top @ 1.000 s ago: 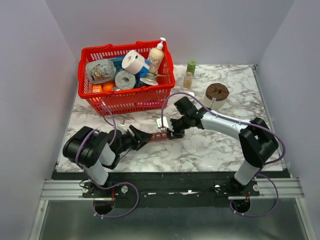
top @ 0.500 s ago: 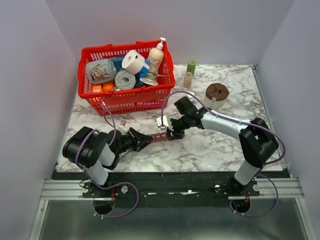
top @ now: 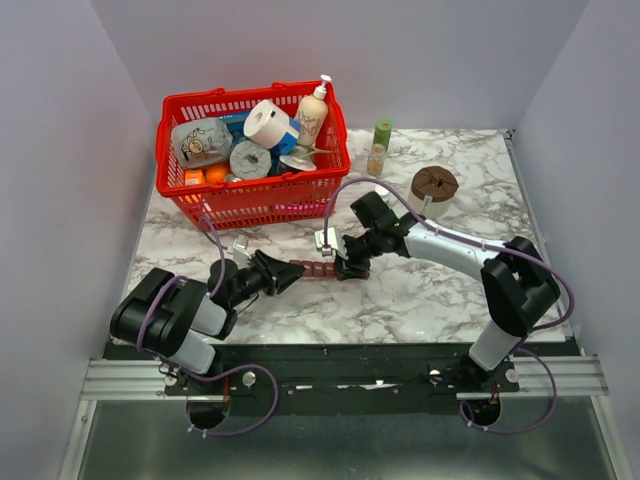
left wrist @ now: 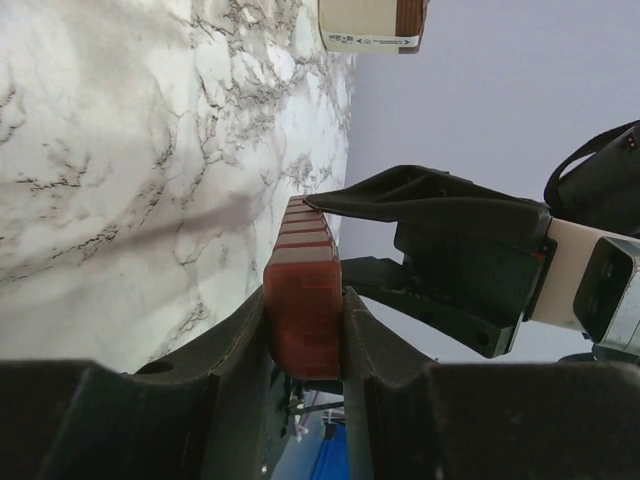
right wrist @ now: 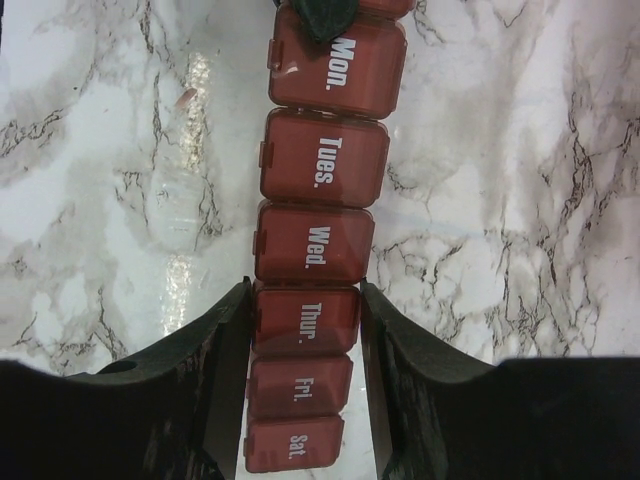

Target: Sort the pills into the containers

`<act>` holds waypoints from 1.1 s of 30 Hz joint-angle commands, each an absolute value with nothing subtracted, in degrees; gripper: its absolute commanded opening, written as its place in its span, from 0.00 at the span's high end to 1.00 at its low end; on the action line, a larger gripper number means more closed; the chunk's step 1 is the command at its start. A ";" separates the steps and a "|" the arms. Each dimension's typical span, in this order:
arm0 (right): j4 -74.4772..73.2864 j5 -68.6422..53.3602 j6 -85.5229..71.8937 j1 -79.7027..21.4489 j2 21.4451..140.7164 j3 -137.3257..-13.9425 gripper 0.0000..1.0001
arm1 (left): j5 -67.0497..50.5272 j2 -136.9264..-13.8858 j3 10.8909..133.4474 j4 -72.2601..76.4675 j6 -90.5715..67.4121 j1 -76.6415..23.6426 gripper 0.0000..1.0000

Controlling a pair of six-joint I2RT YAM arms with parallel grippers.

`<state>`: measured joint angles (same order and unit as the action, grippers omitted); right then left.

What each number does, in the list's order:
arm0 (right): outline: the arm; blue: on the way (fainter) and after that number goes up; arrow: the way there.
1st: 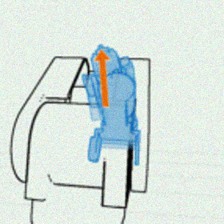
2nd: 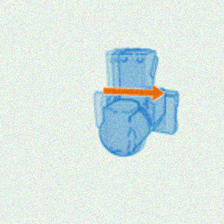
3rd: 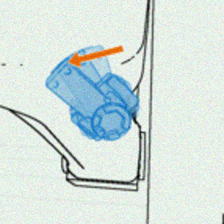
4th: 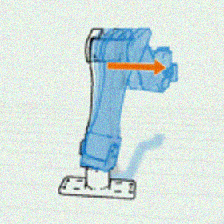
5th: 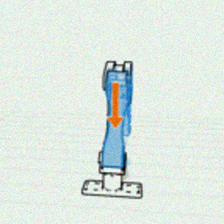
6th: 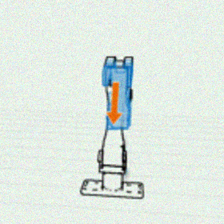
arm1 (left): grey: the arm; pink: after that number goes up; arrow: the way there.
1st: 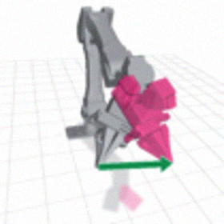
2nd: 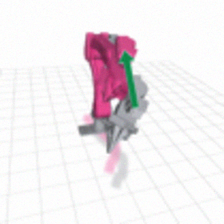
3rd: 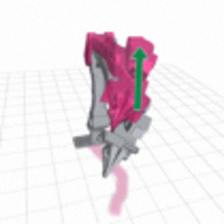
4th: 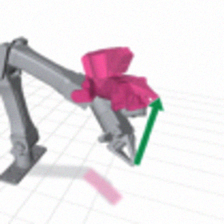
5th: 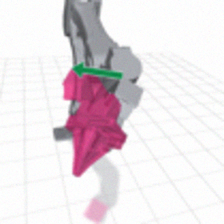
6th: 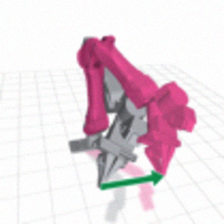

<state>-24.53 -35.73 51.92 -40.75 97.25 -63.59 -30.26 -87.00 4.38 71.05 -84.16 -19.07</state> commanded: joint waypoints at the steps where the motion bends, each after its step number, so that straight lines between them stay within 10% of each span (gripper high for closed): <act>1: -24.34 -43.94 49.57 -41.48 95.10 -64.86 0.62 | -33.39 -85.87 5.71 96.94 -85.17 -18.46 1.00; 20: -42.36 -55.90 50.10 -38.06 98.17 -74.44 0.62 | -43.59 -78.32 7.29 82.55 -70.85 -14.24 1.00; 33: -38.51 -43.53 40.61 -33.84 97.48 -77.88 0.44 | -42.98 -71.01 8.44 71.00 -66.26 -16.61 1.00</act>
